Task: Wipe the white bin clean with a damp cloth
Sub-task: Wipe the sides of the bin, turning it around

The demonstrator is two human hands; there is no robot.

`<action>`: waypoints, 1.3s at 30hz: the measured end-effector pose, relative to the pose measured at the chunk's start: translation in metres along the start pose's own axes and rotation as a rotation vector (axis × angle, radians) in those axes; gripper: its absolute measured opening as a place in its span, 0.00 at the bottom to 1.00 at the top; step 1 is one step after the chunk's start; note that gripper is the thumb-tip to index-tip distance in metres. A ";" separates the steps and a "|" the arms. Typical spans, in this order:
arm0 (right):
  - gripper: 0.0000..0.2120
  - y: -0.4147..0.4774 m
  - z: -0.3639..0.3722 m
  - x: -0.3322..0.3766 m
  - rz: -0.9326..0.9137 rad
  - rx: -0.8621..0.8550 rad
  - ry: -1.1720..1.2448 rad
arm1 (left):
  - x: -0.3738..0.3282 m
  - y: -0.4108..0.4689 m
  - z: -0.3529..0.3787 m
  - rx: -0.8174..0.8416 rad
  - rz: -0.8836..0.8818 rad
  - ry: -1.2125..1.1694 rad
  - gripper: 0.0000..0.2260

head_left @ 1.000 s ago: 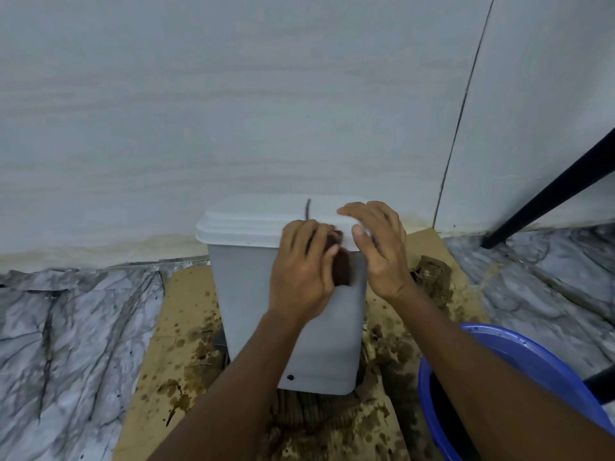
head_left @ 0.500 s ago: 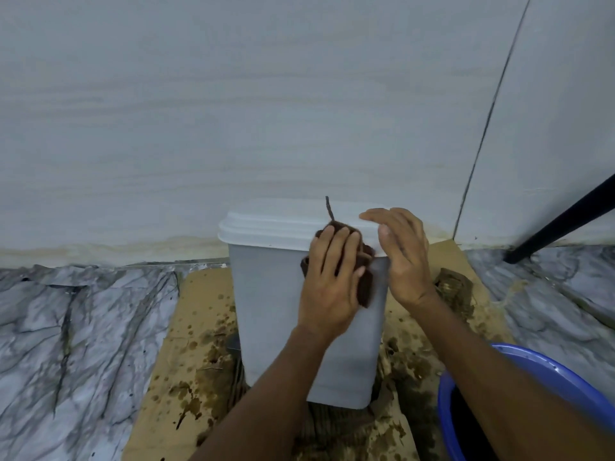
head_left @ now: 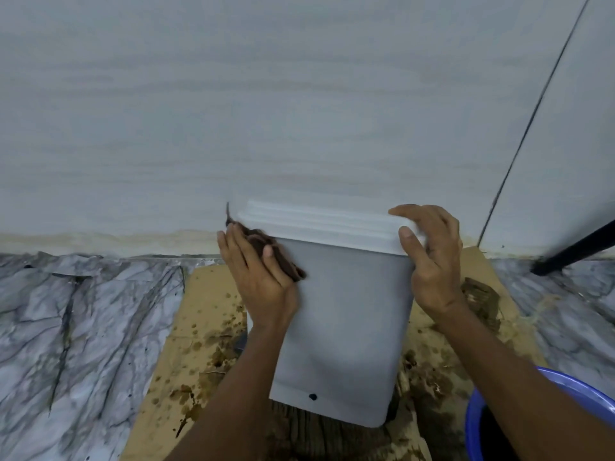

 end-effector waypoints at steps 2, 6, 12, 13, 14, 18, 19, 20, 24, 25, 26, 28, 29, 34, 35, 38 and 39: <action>0.16 -0.002 -0.001 0.000 -0.006 -0.012 0.003 | -0.005 0.001 0.001 -0.019 -0.025 -0.031 0.25; 0.16 -0.006 -0.003 0.003 -0.024 -0.010 0.001 | -0.013 0.008 -0.001 -0.008 0.082 -0.049 0.23; 0.16 -0.009 -0.002 0.007 -0.015 -0.021 -0.003 | -0.025 0.018 -0.006 0.072 0.266 0.013 0.13; 0.15 -0.009 -0.001 0.008 -0.022 -0.024 -0.005 | -0.030 0.016 -0.006 0.094 0.294 0.012 0.13; 0.14 -0.010 -0.001 0.009 -0.029 -0.027 -0.008 | -0.037 0.012 -0.005 0.124 0.329 0.002 0.14; 0.16 -0.012 -0.004 0.008 -0.044 -0.023 -0.012 | -0.060 -0.014 0.003 0.249 0.536 -0.039 0.21; 0.16 -0.013 -0.006 0.007 -0.046 -0.017 -0.011 | -0.058 -0.018 0.003 0.263 0.573 -0.025 0.23; 0.17 -0.014 -0.007 0.006 -0.052 -0.011 -0.012 | -0.052 -0.021 0.003 0.266 0.583 -0.006 0.24; 0.16 -0.014 -0.005 0.008 -0.055 -0.021 -0.006 | -0.014 -0.033 -0.010 0.201 0.305 0.053 0.29; 0.16 -0.013 -0.003 0.010 -0.055 -0.027 -0.004 | -0.005 -0.037 -0.013 0.187 0.229 0.068 0.29; 0.16 -0.013 -0.002 0.011 -0.057 -0.030 -0.008 | 0.002 -0.043 -0.014 0.180 0.168 0.085 0.29; 0.15 -0.011 -0.001 0.010 -0.070 -0.033 -0.030 | 0.006 -0.051 -0.012 0.166 0.084 0.131 0.30; 0.15 -0.010 -0.001 0.008 -0.080 -0.036 -0.044 | 0.003 -0.053 -0.009 0.156 0.060 0.158 0.30; 0.20 0.000 0.004 -0.004 -0.073 -0.040 -0.100 | -0.043 -0.067 0.018 0.344 0.354 0.183 0.28; 0.20 0.003 0.004 -0.006 -0.071 -0.038 -0.109 | -0.050 -0.077 0.024 0.414 0.495 0.185 0.28; 0.22 0.012 0.003 -0.015 -0.039 -0.013 -0.114 | -0.048 -0.118 0.029 0.627 0.896 0.209 0.29; 0.22 0.015 0.003 -0.017 -0.015 -0.010 -0.105 | -0.037 -0.133 0.024 0.703 1.033 0.236 0.28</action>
Point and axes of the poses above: each hand's wrist, its own y-axis towards the middle knuckle, its own z-axis out of the palm, x = y × z, the point moved 1 cm from there along y, towards the middle knuckle, and after that the axes turned 10 degrees about z, right-handed, at the moved point
